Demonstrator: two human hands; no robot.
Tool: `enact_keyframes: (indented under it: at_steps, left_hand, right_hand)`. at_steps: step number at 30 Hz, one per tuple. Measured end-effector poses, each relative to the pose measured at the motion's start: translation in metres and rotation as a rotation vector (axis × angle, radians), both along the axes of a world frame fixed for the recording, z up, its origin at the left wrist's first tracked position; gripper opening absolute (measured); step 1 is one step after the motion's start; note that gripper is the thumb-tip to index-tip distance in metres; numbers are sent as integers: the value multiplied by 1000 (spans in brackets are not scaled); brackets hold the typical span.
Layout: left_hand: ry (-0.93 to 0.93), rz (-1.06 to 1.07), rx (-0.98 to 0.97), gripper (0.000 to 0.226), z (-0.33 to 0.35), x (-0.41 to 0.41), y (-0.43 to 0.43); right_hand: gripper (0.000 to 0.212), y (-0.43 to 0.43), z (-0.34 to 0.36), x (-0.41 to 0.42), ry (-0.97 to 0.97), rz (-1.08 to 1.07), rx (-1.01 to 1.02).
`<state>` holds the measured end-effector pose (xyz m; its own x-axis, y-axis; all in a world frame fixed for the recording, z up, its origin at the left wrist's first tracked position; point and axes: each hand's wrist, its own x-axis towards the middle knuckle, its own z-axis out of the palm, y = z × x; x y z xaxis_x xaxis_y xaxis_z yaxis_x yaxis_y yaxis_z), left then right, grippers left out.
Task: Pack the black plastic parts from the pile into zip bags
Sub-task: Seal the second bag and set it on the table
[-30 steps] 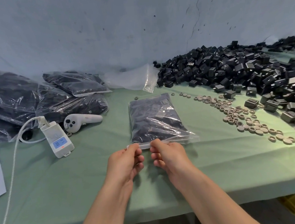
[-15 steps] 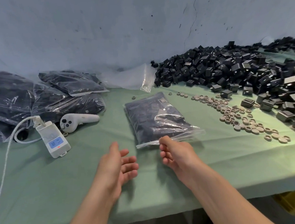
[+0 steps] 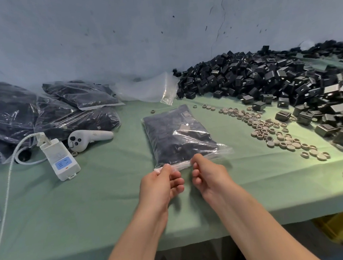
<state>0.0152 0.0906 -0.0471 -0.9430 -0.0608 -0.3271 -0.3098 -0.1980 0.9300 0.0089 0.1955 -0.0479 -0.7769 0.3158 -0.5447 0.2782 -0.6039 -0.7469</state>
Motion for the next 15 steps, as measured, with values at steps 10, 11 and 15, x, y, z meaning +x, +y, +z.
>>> enact_keyframes:
  at_steps: [10, 11, 15]
  left_hand:
    - [17, -17, -6, 26, 2, 5, -2]
    - [18, -18, -8, 26, 1, 6, -2]
    - [16, -21, -8, 26, 1, 5, -5]
  right_hand:
    - [25, 18, -1, -4, -30, -55, -25]
    - [25, 19, -1, -4, -29, -62, -28]
    - [26, 24, -2, -6, -24, -91, -33]
